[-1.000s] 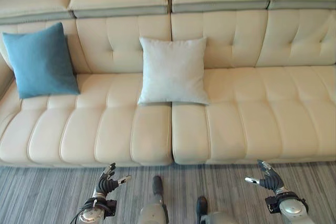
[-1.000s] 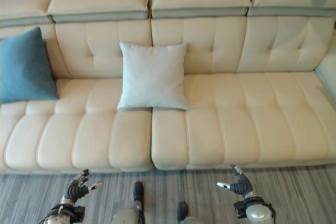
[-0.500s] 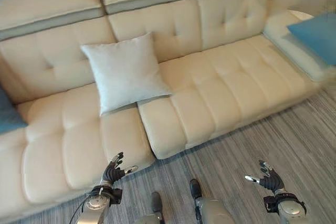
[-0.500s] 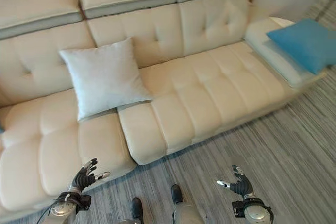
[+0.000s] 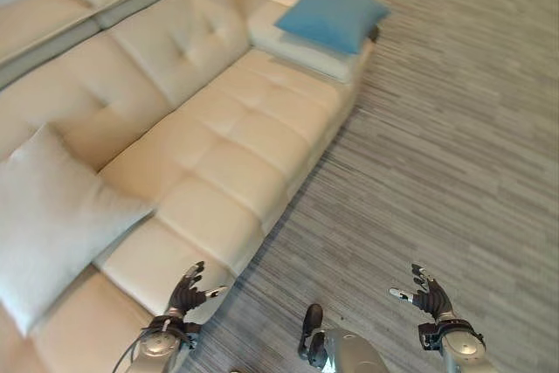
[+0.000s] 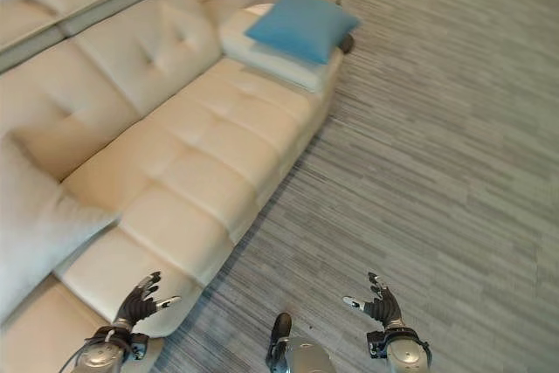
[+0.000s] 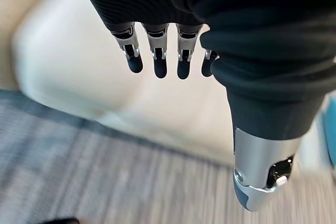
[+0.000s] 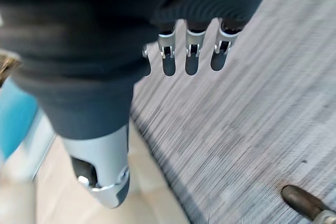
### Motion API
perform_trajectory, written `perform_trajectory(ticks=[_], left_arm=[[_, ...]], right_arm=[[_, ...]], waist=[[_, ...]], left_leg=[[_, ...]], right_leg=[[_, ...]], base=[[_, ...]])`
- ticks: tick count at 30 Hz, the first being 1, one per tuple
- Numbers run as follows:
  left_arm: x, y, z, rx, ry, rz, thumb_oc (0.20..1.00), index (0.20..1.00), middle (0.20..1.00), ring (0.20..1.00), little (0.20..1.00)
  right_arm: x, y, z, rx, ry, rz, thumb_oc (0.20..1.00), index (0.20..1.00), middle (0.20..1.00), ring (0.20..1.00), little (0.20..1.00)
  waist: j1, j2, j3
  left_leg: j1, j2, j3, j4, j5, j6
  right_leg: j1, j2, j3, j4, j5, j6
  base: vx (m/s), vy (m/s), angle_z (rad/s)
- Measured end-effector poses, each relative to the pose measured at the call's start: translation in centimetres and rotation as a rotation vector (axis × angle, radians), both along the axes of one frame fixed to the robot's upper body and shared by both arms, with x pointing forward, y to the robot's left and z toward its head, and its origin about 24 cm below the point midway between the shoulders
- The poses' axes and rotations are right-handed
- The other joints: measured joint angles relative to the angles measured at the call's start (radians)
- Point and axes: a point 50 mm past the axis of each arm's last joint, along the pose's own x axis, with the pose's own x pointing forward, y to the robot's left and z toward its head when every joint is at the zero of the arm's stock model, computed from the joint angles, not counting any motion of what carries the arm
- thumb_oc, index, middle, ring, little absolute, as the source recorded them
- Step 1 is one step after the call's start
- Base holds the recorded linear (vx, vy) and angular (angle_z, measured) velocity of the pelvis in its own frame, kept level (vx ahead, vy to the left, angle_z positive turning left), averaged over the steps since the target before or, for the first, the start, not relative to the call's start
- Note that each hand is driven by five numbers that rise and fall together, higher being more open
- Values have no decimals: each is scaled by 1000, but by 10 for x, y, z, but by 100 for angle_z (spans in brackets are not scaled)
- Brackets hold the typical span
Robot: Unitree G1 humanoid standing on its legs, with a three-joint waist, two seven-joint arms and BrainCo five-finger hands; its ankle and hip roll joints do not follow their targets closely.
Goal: Pick up all the scattered cushions and arrange them neatly on the sofa.
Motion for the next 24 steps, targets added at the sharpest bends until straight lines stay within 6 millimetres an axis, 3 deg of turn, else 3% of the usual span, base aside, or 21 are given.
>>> perform_trajectory(ticks=[1, 3, 4, 5, 6, 9, 10, 12, 13, 14, 15, 16, 18, 19, 20, 21, 22, 23, 24], left_arm=[[3, -4, 1, -10, -15, -7, 1000, 1000, 1000, 1000, 1000], [5, -8, 2, -20, -25, -14, 1000, 1000, 1000, 1000, 1000], [5, -9, 2, -21, -27, -16, 1000, 1000, 1000, 1000, 1000], [7, -12, 3, -27, -35, -25, 1000, 1000, 1000, 1000, 1000], [6, -14, 2, -28, -27, -33, 1000, 1000, 1000, 1000, 1000], [3, -17, -1, -35, -14, -44, 1000, 1000, 1000, 1000, 1000], [2, -17, -1, -35, -12, -38, 1000, 1000, 1000, 1000, 1000], [1, -16, -2, -34, -4, -36, 1000, 1000, 1000, 1000, 1000], [0, -16, -3, -34, 4, -34, 1000, 1000, 1000, 1000, 1000], [-1, -15, -4, -33, 9, -31, 1000, 1000, 1000, 1000, 1000], [-7, -14, -6, -33, 24, -21, 1000, 1000, 1000, 1000, 1000], [-11, -13, -8, -32, 37, -18, 1000, 1000, 1000, 1000, 1000], [-15, -13, -10, -31, 48, -18, 1000, 1000, 1000, 1000, 1000], [-21, -13, -13, -35, 64, -8, 1000, 1000, 1000, 1000, 1000], [-25, -13, -14, -35, 78, -8, 1000, 1000, 1000, 1000, 1000], [-26, -11, -15, -29, 84, -7, 1000, 1000, 1000, 1000, 1000], [-26, -9, -14, -23, 82, -8, 1000, 1000, 1000, 1000, 1000], [-18, -9, -9, -17, 56, -17, 1000, 1000, 1000, 1000, 1000], [-14, -8, -6, -11, 41, -21, 1000, 1000, 1000, 1000, 1000]], right_arm=[[2, -3, 1, -12, 2, 2, 1000, 1000, 1000, 1000, 1000], [1, -7, 2, -26, 8, -1, 1000, 1000, 1000, 1000, 1000], [2, -8, 4, -25, 1, -2, 1000, 1000, 1000, 1000, 1000], [8, -8, 10, -23, -28, -2, 1000, 1000, 1000, 1000, 1000], [12, -6, 12, -18, -43, -2, 1000, 1000, 1000, 1000, 1000], [10, -6, 10, -15, -37, -6, 1000, 1000, 1000, 1000, 1000], [6, -6, 7, -14, -21, -9, 1000, 1000, 1000, 1000, 1000], [9, -8, 8, -17, -23, -17, 1000, 1000, 1000, 1000, 1000], [12, -8, 9, -21, -34, -17, 1000, 1000, 1000, 1000, 1000], [12, -7, 9, -21, -31, -16, 1000, 1000, 1000, 1000, 1000], [13, -6, 9, -15, -34, -13, 1000, 1000, 1000, 1000, 1000], [11, -6, 9, -14, -34, -11, 1000, 1000, 1000, 1000, 1000], [5, -6, 9, -15, -25, -7, 1000, 1000, 1000, 1000, 1000], [-1, -5, 5, -9, -2, 0, 1000, 1000, 1000, 1000, 1000], [1, -2, 6, -10, -5, 20, 1000, 1000, 1000, 1000, 1000], [3, 2, 6, -5, -8, 38, 1000, 1000, 1000, 1000, 1000], [4, 5, 6, 0, -11, 52, 1000, 1000, 1000, 1000, 1000], [4, 8, 9, 8, -29, 62, 1000, 1000, 1000, 1000, 1000], [9, 10, 13, 12, -52, 65, 1000, 1000, 1000, 1000, 1000]], waist=[[1, 4, 3], [-8, 7, 5], [-8, 2, 5], [6, -6, 15], [17, -10, 23], [25, -2, 39], [44, 11, 42], [72, 25, 50], [83, 41, 60], [85, 48, 63], [116, 49, 61], [117, 48, 57], [92, 48, 31], [108, 41, 18], [99, 42, 16], [101, 31, 18], [103, 22, 12], [84, 0, -1], [91, -12, -1]], left_leg=[[-45, 12, -61, 125, -8, -14], [-113, -11, -163, 190, -23, -36], [-149, -34, -202, 190, -33, -35], [-201, -113, -291, 124, -41, -28], [-245, -153, -314, 51, -36, -23], [-338, -173, -325, -38, 8, -5], [-377, -204, -390, -149, 54, -35], [-384, -216, -441, -290, 91, -27], [-411, -223, -440, -291, 111, -21], [-414, -236, -429, -278, 121, -15], [-394, -228, -425, -273, 134, 14], [-395, -233, -421, -248, 143, 29], [-374, -264, -423, -207, 162, 65], [-318, -260, -390, -228, 155, 82], [-267, -261, -365, -266, 195, 126], [-246, -257, -340, -267, 204, 145], [-235, -264, -326, -269, 206, 161], [-214, -290, -326, -268, 161, 194], [-197, -308, -310, -271, 158, 193]], right_leg=[[33, 13, 23, -30, 10, -12], [91, 41, 63, -89, 36, -22], [101, 49, 84, -108, 33, -18], [118, 52, 138, -140, 41, -11], [141, 60, 171, -172, 56, -9], [195, 88, 179, -219, 64, -27], [217, 115, 220, -230, 26, -41], [228, 138, 261, -227, 33, -49], [246, 150, 275, -232, 34, -38], [269, 159, 303, -240, 6, -48], [275, 165, 365, -202, -24, -47], [286, 163, 374, -201, -22, -31], [297, 148, 391, -167, -80, -3], [290, 138, 403, -83, -132, 50], [271, 136, 396, 34, -172, 107], [204, 128, 400, 196, -209, 158], [155, 114, 386, 302, -221, 195], [92, 67, 370, 415, -234, 213], [42, -13, 307, 519, -241, 212]], base=[[144, -115, -89], [173, -78, -77], [349, -86, -93], [323, -47, -105], [321, -50, -117], [341, -24, -48], [406, -10, -63], [443, 41, -85], [655, 106, -61], [688, 136, -96], [326, 77, -96], [445, 131, -85], [395, 115, -37], [339, 73, -69], [339, 73, -85], [352, 67, -57], [366, 89, -36], [362, 88, -27], [275, 75, -19]])
